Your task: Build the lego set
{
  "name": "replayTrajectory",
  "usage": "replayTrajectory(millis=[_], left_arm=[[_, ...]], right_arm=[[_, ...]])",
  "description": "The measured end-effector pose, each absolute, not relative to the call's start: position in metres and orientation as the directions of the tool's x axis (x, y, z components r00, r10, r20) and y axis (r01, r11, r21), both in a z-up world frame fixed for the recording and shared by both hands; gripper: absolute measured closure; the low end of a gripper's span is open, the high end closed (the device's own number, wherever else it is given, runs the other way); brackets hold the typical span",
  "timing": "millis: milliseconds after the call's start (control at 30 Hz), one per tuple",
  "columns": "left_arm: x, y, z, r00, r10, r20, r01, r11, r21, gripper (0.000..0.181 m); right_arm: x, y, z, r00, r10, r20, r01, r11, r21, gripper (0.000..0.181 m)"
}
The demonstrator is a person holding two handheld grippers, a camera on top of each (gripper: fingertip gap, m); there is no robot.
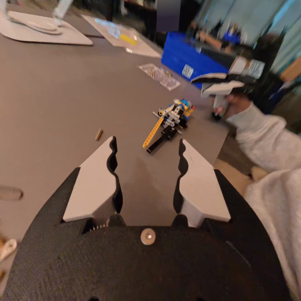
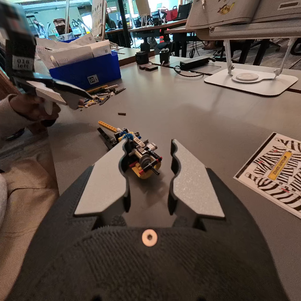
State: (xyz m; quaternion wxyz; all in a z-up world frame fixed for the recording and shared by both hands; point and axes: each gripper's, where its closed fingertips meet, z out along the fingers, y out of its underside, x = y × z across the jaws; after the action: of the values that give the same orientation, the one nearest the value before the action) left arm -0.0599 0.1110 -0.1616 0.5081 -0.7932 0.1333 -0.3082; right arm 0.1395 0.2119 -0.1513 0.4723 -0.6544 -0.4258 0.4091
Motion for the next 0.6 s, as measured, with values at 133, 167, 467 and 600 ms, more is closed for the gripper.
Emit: replayTrajectory(millis=[133, 167, 467, 600], left_arm=[[-0.084, 0.093, -0.125, 0.688, -0.52, 0.507, 0.367, -0.354, -0.86, 0.11], [-0.089, 0.092, -0.12, 0.672, -0.519, 0.529, 0.415, -0.328, -0.849, 0.113], [-0.106, 0.098, -0.145, 0.69, -0.438, 0.577, 0.433, -0.389, -0.813, 0.113], [-0.111, 0.106, -0.141, 0.717, -0.423, 0.554, 0.436, -0.348, -0.83, 0.114]], right_arm=[[0.139, 0.216, -0.147, 0.325, 0.934, -0.148, 0.139, -0.201, -0.97, 0.132], [0.141, 0.218, -0.148, 0.336, 0.93, -0.152, 0.138, -0.208, -0.968, 0.132], [0.146, 0.241, -0.135, 0.374, 0.902, -0.214, 0.027, -0.242, -0.97, 0.131], [0.165, 0.247, -0.141, 0.427, 0.874, -0.232, 0.012, -0.262, -0.965, 0.129]])
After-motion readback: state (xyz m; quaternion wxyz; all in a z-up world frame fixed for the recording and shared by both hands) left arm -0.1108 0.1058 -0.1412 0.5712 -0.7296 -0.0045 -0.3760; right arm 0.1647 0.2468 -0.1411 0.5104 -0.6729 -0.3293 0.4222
